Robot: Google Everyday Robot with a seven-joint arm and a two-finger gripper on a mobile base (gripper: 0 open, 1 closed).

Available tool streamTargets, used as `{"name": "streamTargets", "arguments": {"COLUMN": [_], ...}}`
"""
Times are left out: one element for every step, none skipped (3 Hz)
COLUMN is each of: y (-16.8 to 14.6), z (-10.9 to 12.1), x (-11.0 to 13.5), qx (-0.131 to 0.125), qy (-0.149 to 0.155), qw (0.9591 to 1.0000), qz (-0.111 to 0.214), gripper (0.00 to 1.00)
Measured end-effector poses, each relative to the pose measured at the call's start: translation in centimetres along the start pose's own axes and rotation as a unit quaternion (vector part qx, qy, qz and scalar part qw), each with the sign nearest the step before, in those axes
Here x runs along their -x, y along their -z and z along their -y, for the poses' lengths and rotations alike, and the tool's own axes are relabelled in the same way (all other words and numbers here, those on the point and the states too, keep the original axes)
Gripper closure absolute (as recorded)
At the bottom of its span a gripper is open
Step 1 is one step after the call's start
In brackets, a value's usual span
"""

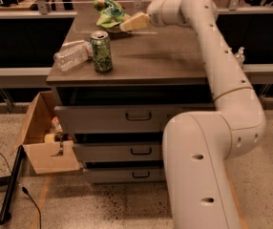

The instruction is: Pick green rice chip bag from paper bowl and place on counter

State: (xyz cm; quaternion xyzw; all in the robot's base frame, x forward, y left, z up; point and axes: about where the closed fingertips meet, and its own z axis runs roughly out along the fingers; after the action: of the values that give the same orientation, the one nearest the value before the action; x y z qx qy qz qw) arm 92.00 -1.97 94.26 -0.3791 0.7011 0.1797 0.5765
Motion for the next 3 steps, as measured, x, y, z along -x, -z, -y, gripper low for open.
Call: {"name": "streamTargets", "arguments": {"y": [-2.6, -5.6, -8.1], "z": [-0.2, -0.9, -0.9], "x": [2.2, 2.3, 1.3], "qx": [-0.026, -0.044, -0.058], "qy": [-0.004, -0.033, -0.073], "qw": [0.9997, 0.9985, 0.9956], "qz": [0.002, -0.003, 0.006], "gripper": [0.00, 0.00, 0.00]}}
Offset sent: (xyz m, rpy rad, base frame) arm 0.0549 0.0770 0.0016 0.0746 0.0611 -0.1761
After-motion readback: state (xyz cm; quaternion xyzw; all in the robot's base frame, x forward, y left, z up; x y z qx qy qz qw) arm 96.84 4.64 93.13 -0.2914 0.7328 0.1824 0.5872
